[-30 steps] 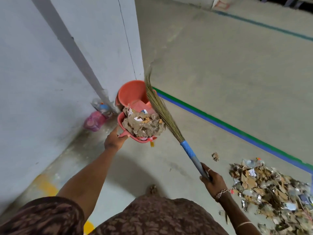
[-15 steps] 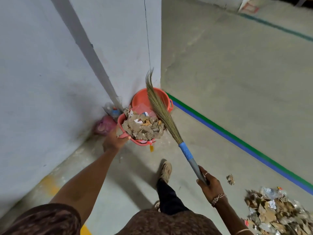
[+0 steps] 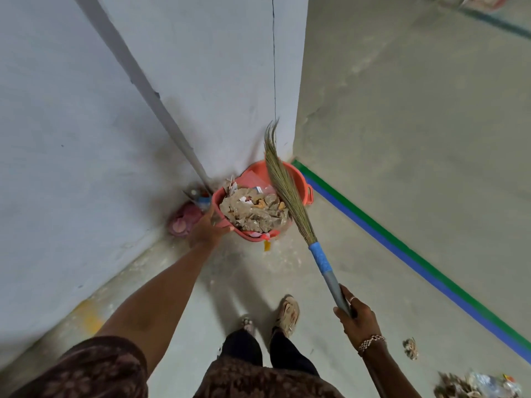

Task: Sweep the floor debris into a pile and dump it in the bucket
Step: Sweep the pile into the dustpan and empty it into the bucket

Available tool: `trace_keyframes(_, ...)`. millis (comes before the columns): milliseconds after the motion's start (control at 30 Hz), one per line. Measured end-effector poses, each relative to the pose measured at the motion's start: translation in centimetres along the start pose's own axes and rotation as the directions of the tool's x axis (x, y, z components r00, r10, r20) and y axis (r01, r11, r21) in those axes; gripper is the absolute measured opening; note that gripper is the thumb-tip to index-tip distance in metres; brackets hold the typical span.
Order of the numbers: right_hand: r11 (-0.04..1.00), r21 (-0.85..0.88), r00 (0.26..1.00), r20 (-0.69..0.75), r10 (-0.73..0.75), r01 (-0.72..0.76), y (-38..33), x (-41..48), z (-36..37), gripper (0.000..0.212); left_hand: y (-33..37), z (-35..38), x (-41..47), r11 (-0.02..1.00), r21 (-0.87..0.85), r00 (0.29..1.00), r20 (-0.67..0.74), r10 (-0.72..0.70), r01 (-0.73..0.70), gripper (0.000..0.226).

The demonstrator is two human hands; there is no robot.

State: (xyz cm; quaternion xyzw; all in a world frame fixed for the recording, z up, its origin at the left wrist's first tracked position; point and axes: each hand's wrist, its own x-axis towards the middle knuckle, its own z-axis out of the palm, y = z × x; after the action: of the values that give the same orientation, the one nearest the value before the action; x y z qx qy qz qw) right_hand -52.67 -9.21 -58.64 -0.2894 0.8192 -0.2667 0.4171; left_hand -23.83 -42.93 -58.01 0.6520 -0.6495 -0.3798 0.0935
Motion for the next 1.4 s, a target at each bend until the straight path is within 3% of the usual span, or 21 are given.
trace_keyframes(200,1.000,0.013,1.000,-0.014,0.019,-0.019,-2.0,7.3,1.0,0.059,2.3,1.8,7.2,0.997,-0.077,0.999,0.033,-0.020,0.022,0.077)
trace_keyframes(367,0.997,-0.059,0.999,-0.026,0.042,-0.043,-2.5,12.8,2.8,0.060,-1.9,5.8,15.8,0.986,0.151,0.997,0.037,-0.070,0.063,0.095)
trace_keyframes(767,0.969,-0.159,0.981,-0.082,0.176,-0.187,-5.2,20.9,7.9,0.062,-2.0,12.4,27.2,0.893,0.428,0.984,0.046,-0.172,0.137,0.042)
trace_keyframes(1033,0.950,-0.142,0.959,-0.094,0.267,-0.278,-7.4,19.5,9.4,0.063,-2.0,13.6,30.7,0.853,0.515,0.965,0.175,-0.195,0.079,0.031)
trace_keyframes(1133,0.955,-0.084,0.957,-0.086,0.279,-0.286,-8.4,18.7,10.3,0.065,-0.8,13.4,31.1,0.782,0.608,0.970,0.074,-0.230,0.139,0.029)
trace_keyframes(1267,0.954,-0.080,0.957,-0.057,0.286,-0.290,-9.8,18.2,11.9,0.066,-0.4,13.2,32.2,0.772,0.619,0.945,0.149,-0.292,0.141,0.023)
trace_keyframes(1400,0.950,-0.086,0.954,-0.021,0.299,-0.299,-11.0,18.4,13.1,0.063,-2.3,14.1,34.3,0.758,0.644,0.964,0.125,-0.236,0.102,0.021)
